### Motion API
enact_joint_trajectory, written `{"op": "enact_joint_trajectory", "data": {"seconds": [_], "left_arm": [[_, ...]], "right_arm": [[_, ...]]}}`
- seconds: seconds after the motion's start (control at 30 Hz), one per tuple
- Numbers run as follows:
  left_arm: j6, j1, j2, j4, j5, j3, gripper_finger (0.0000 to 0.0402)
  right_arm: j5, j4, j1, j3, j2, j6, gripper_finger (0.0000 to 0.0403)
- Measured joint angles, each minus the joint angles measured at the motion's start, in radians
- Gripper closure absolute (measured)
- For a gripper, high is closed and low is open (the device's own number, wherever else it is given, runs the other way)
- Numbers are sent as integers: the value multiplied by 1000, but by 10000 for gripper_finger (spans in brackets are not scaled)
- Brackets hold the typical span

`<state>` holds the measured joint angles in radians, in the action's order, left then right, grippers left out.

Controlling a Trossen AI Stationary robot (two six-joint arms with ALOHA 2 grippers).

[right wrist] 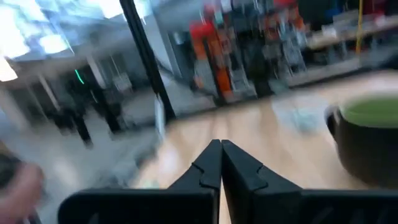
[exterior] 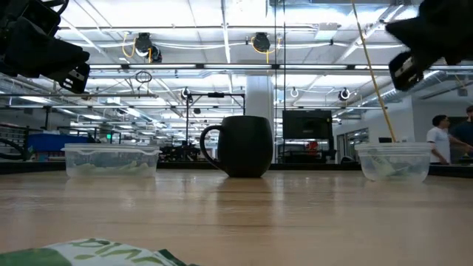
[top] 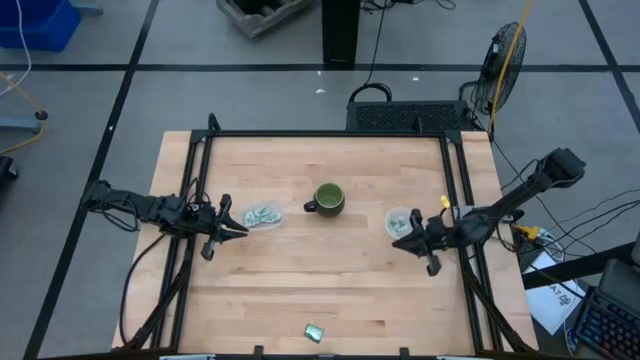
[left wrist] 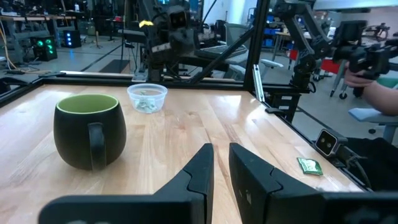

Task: Pick and place Stevia / Truvia into bins
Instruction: Put the truvia packet into the oval transparent container

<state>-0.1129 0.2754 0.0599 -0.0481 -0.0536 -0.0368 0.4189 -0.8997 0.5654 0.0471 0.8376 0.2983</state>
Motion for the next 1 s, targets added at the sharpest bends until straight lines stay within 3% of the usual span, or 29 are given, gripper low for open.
{"op": "enact_joint_trajectory", "data": {"seconds": [0.17,0.37,0.6,0.8,1.0], "left_arm": [[0,0,0,1,0,0,344],[0,0,0,2,0,0,344],[0,0,0,2,0,0,344],[0,0,0,1,0,0,344],[32,0,0,11,-21,1,344]], "right_arm": [[-6,12,0,-27,-54,-27,402],[-127,22,-1,-29,-111,-103,402],[-44,108,-56,-30,-223,-208,403],[-225,258,-150,-30,-316,-164,403],[-241,367,-206,-31,-429,-184,403]]}}
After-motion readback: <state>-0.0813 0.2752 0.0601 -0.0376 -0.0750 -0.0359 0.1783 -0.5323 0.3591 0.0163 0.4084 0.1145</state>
